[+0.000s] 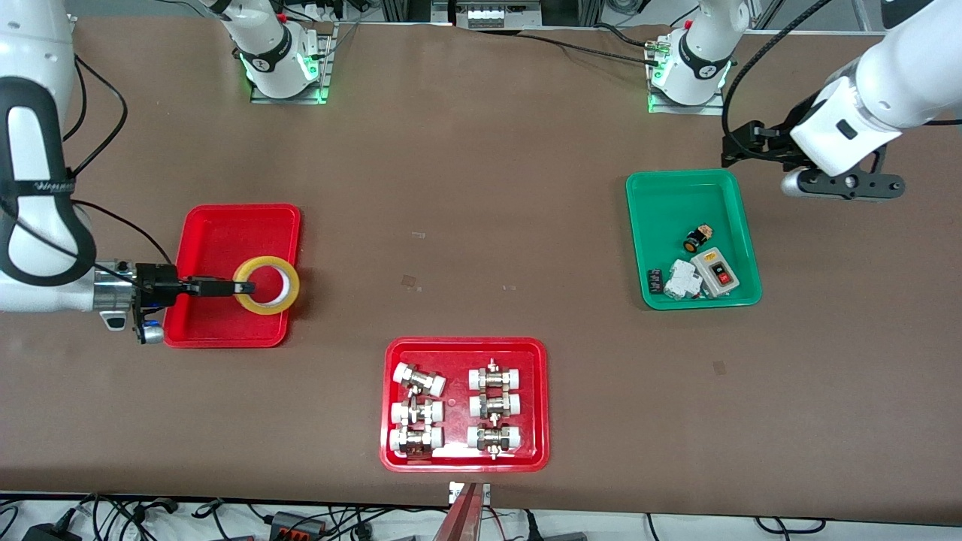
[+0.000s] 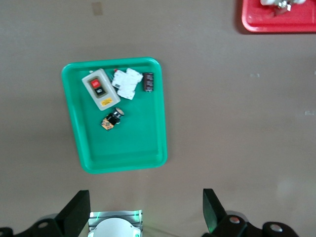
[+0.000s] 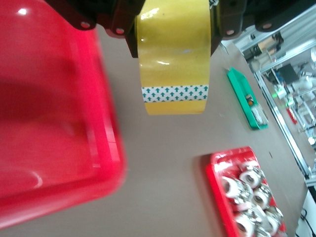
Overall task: Left arm passes tape to right arm into tray
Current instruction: 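Lower the tape into the empty red tray and open the right gripper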
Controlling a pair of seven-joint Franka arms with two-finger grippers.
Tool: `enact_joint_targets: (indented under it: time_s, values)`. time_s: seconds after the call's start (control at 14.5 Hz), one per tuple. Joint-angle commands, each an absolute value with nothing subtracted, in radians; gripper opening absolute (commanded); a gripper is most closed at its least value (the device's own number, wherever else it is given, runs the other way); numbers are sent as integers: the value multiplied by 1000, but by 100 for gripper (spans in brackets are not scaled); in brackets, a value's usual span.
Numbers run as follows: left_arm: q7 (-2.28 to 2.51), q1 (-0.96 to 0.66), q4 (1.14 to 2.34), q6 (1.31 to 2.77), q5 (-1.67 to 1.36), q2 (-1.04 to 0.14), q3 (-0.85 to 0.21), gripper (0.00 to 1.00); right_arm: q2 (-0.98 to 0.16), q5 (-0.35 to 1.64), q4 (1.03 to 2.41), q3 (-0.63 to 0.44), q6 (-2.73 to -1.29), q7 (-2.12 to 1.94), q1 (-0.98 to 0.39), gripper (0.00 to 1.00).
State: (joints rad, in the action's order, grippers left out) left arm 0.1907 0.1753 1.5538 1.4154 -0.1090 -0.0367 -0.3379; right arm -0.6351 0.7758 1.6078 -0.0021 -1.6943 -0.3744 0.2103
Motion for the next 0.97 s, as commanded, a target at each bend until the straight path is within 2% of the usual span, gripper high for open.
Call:
enact_joint_targets:
  time_s: [0.0, 0.48, 0.69, 0.83, 0.9]
  values:
    - [160, 86, 1563, 1411, -97, -2, -181, 100, -664, 729, 1591, 20, -1654, -451, 270, 24]
    - [3, 2, 1661, 1515, -83, 70, -31, 100, -713, 689, 1600, 20, -1655, -523, 308, 28]
    - [-37, -18, 1732, 1612, -2, 117, -29, 100, -718, 687, 1620, 20, -1657, -554, 318, 33]
    - [-37, -20, 1718, 1614, 3, 110, -29, 100, -727, 667, 1620, 18, -1663, -561, 322, 40]
    - [-37, -18, 1717, 1617, 5, 107, -29, 100, -727, 666, 1620, 18, -1666, -563, 322, 61]
